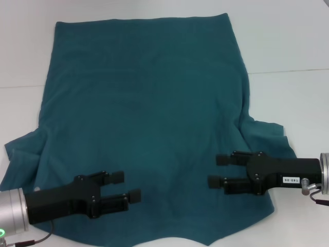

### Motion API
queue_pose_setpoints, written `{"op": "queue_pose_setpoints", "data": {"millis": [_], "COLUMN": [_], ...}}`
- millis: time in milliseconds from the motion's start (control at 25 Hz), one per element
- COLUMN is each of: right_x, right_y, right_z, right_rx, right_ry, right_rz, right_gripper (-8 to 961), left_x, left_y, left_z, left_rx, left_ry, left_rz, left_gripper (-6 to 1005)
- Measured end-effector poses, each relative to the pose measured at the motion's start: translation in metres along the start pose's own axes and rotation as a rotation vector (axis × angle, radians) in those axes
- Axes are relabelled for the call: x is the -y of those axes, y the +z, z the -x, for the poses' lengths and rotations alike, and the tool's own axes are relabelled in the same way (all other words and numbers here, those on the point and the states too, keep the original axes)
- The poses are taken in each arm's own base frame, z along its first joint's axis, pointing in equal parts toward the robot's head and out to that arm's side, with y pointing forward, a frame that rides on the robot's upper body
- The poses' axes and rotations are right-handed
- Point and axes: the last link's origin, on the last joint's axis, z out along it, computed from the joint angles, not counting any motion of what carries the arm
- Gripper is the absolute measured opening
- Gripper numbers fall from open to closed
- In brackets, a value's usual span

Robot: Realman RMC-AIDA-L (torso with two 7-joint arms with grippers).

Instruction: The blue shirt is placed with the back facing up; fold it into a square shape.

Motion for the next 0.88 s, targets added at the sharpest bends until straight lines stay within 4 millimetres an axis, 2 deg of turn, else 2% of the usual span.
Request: {"op": "queue_pose_setpoints", "data": {"millis": [600,880], "right_x": [0.001,0.003], "right_y": [0.0,-0.005], "right_z": [0.002,0.001], "right_rx": [0.008,0.041], "right_ry": [-0.001,0.012], "right_rz": [-0.006,-0.029], "right_gripper": [897,896], "left_x": [0.002,0.026], "left_y": [-0.001,-0.02], "left_z": [-0.001,-0.006], "left_rx": [-0.018,-0.141], "left_ry": [-0.01,-0.098], "left_rz": [-0.018,-0.2], "left_gripper": [860,861]}}
